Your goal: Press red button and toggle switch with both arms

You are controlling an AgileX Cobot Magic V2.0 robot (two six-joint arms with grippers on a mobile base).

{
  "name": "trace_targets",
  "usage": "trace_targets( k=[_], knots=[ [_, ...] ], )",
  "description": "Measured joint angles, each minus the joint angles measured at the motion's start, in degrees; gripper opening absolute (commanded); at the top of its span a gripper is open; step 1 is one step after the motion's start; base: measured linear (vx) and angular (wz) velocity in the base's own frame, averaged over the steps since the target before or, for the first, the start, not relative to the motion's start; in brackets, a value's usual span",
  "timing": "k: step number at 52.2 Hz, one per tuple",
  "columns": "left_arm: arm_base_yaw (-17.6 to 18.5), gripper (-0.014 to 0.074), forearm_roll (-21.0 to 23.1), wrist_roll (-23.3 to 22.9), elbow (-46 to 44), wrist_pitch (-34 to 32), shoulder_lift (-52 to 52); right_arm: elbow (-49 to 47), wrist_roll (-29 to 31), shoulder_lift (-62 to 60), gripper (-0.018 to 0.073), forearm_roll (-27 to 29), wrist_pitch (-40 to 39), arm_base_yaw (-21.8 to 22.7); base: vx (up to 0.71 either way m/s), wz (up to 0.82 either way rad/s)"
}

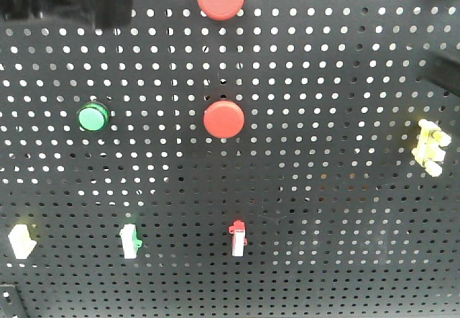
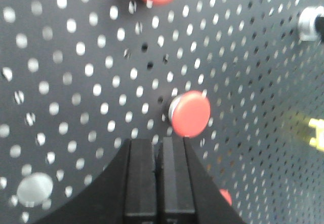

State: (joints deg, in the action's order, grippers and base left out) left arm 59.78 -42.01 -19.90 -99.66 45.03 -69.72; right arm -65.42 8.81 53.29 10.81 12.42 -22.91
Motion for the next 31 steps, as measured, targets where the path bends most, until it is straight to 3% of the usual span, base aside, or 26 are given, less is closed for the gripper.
trace_targets(
  k=[13, 31],
  knots=[
    [0.0, 0.0001, -0.1, 0.0, 0.0, 2.5, 0.0, -7.5, 4.3, 4.4, 0.0, -0.6, -0.4, -0.1, 0.0, 0.0],
    [0.0, 0.0001, -0.1, 0.0, 0.0, 2.5, 0.0, -9.1, 5.1, 4.5, 0.0, -4.7, 1.3, -0.1, 0.0, 0.0]
  ],
)
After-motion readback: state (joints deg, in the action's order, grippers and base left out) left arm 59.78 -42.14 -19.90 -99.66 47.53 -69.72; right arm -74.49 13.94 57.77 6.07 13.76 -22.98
